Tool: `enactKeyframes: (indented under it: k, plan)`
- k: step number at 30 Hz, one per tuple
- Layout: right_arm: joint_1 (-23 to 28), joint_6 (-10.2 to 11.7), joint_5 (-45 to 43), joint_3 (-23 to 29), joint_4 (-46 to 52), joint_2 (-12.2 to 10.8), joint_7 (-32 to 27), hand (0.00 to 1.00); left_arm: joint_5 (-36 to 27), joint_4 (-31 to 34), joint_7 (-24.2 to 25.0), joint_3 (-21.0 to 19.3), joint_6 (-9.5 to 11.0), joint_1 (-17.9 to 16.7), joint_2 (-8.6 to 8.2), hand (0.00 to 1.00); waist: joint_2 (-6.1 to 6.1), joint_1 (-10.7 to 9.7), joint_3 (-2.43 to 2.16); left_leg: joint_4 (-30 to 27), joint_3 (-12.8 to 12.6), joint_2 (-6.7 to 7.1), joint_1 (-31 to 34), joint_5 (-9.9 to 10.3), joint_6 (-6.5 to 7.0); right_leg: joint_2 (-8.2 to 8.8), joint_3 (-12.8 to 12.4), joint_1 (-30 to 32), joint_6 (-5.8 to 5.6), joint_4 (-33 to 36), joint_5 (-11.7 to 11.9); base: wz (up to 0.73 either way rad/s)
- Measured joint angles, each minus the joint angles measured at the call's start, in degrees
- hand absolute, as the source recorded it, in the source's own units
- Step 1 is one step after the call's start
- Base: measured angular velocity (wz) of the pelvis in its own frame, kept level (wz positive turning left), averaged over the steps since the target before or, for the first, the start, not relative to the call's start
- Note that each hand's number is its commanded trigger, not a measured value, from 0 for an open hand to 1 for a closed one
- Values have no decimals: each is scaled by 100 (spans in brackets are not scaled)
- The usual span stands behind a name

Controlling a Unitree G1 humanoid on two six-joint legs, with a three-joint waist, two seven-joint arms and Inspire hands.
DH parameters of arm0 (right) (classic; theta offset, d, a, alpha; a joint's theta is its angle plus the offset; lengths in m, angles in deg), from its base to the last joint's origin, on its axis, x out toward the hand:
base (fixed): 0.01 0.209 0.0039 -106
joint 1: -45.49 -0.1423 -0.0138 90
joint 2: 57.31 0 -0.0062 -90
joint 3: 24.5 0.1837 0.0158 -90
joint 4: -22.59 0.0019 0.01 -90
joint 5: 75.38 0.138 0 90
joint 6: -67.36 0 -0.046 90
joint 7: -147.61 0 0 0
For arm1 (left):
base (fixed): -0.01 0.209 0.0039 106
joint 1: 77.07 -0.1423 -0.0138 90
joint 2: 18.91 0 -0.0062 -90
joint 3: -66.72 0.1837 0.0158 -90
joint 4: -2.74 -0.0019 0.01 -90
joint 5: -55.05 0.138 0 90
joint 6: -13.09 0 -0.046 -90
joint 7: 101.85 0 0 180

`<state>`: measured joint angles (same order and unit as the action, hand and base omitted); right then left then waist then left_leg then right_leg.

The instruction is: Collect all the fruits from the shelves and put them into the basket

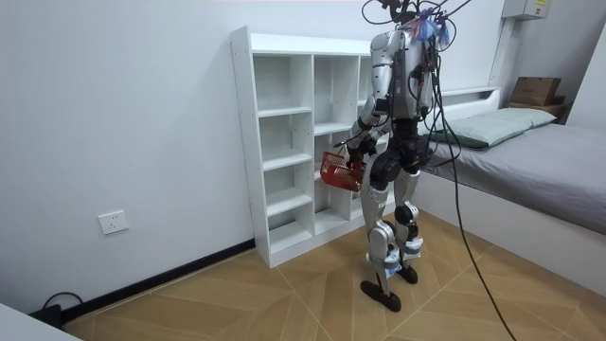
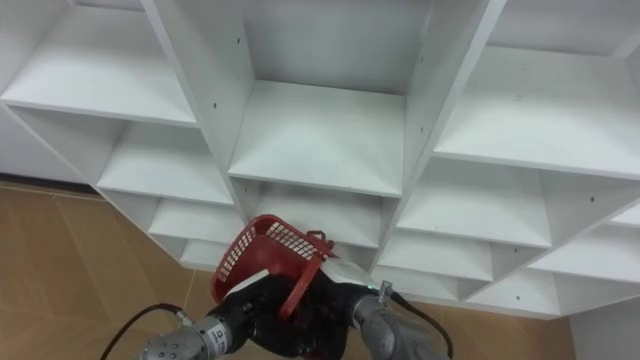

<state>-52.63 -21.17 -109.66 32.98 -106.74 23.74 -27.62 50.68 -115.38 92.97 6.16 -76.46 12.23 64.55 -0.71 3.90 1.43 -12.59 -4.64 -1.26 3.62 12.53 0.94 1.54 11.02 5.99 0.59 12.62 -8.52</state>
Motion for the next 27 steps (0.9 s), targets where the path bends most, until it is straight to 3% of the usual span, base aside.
enactKeyframes:
  k: [17, 23, 27]
  plan:
    - [2, -1, 464, 2, -42, 37, 41, 0, -67, -7, -45, -11, 0, 16, 20, 100, 8, 11, -7, -27, -11, 4, -36, 0, 0, 0, -3, -54, 0, 9, 0, 0]
    - [94, -2, 774, 2, -11, 53, 239, 0, -158, -130, -92, -46, -3, -48, 11, 100, -17, 106, -38, -26, -18, 0, -98, 0, 0, -1, -8, -94, 0, 16, 0, -3]
    - [342, -9, 981, 17, 561, 188, 421, 0, -177, -126, -156, -331, -2, -76, -18, 100, -51, 120, -70, -21, -23, -1, -97, 0, 0, 5, -1, -92, 0, 15, 0, 0]
